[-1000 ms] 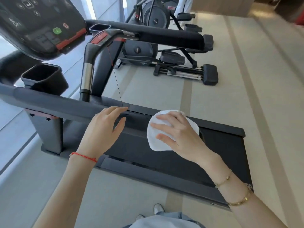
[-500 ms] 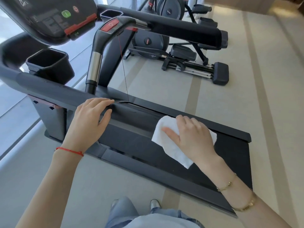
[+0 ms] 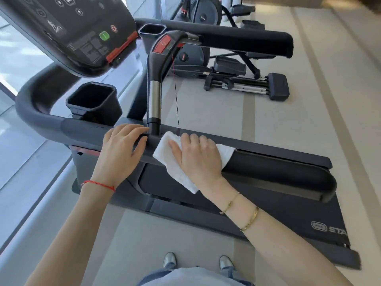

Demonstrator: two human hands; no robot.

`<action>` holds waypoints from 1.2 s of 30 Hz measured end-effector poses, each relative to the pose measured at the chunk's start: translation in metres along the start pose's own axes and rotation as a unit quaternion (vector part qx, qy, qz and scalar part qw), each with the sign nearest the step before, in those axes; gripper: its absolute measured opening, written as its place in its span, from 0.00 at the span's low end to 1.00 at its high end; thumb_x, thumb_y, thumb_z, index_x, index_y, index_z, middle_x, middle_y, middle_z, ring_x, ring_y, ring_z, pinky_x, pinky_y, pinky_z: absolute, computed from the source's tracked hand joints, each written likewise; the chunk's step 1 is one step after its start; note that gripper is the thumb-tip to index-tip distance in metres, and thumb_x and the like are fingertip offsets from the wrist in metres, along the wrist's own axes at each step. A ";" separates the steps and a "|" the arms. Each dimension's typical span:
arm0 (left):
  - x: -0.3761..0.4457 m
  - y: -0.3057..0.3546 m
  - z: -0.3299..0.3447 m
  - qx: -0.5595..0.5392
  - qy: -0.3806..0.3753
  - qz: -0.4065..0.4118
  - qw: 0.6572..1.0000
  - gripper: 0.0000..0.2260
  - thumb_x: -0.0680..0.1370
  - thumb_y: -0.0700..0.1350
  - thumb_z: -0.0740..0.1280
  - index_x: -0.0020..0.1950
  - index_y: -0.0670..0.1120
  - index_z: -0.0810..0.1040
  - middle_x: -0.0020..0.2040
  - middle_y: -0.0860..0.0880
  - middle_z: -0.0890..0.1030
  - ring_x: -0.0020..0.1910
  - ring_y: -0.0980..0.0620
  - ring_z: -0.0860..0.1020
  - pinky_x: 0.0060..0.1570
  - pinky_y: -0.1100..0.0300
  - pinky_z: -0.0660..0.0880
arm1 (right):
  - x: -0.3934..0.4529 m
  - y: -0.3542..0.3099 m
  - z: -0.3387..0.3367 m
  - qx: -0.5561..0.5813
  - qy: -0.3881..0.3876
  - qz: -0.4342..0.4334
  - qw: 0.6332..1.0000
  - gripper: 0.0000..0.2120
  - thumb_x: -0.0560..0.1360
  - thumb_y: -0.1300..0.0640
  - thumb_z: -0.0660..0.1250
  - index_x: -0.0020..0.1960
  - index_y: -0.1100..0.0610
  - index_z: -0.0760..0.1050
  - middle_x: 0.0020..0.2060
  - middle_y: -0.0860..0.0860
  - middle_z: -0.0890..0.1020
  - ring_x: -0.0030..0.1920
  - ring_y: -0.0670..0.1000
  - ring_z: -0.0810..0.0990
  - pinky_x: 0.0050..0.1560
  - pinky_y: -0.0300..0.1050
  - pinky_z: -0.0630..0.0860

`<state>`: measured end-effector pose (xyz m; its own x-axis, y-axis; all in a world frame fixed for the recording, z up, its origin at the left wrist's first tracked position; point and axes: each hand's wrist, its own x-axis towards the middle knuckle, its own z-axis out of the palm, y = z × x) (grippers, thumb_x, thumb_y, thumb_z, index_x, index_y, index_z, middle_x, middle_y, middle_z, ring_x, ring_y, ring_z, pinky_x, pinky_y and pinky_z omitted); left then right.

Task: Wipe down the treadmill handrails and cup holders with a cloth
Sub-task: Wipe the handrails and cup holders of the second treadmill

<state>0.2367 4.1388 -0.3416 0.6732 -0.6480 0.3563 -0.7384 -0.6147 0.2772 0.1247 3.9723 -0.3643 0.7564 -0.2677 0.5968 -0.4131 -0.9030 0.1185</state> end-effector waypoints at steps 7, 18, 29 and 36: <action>0.009 -0.034 0.005 -0.017 0.000 0.037 0.999 0.10 0.82 0.48 0.61 0.58 0.49 0.80 0.55 0.51 0.83 0.57 0.48 0.78 0.70 0.49 0.61 | -0.034 0.034 0.004 -0.005 0.117 -0.020 0.993 0.16 0.82 0.49 0.60 0.52 0.59 0.81 0.42 0.52 0.83 0.44 0.54 0.82 0.49 0.49 0.79; 0.009 -0.070 -0.005 -0.034 -0.017 0.047 0.998 0.16 0.84 0.47 0.53 0.61 0.46 0.79 0.55 0.51 0.82 0.59 0.49 0.77 0.76 0.43 0.54 | 0.029 -0.102 0.018 0.034 0.082 0.056 0.995 0.21 0.83 0.49 0.54 0.39 0.57 0.77 0.31 0.52 0.77 0.35 0.54 0.76 0.41 0.50 0.75; 0.010 -0.019 0.003 -0.069 -0.014 0.082 0.994 0.13 0.83 0.44 0.58 0.62 0.43 0.79 0.56 0.48 0.82 0.60 0.47 0.77 0.78 0.44 0.47 | -0.016 -0.003 0.002 -0.003 0.100 0.076 0.992 0.18 0.82 0.50 0.59 0.39 0.57 0.79 0.32 0.50 0.80 0.35 0.52 0.77 0.40 0.46 0.74; 0.015 0.063 0.030 -0.092 -0.054 0.140 0.984 0.14 0.83 0.46 0.59 0.63 0.44 0.79 0.57 0.49 0.82 0.61 0.48 0.77 0.76 0.44 0.53 | -0.073 0.117 -0.025 -0.030 0.105 0.147 0.983 0.20 0.83 0.54 0.54 0.36 0.59 0.74 0.31 0.53 0.78 0.36 0.56 0.75 0.42 0.49 0.71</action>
<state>0.2013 4.0773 -0.3455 0.4345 -0.8307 0.3482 -0.8840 -0.3191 0.3417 0.0087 3.8948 -0.3745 0.4807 -0.4328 0.7626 -0.6314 -0.7743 -0.0415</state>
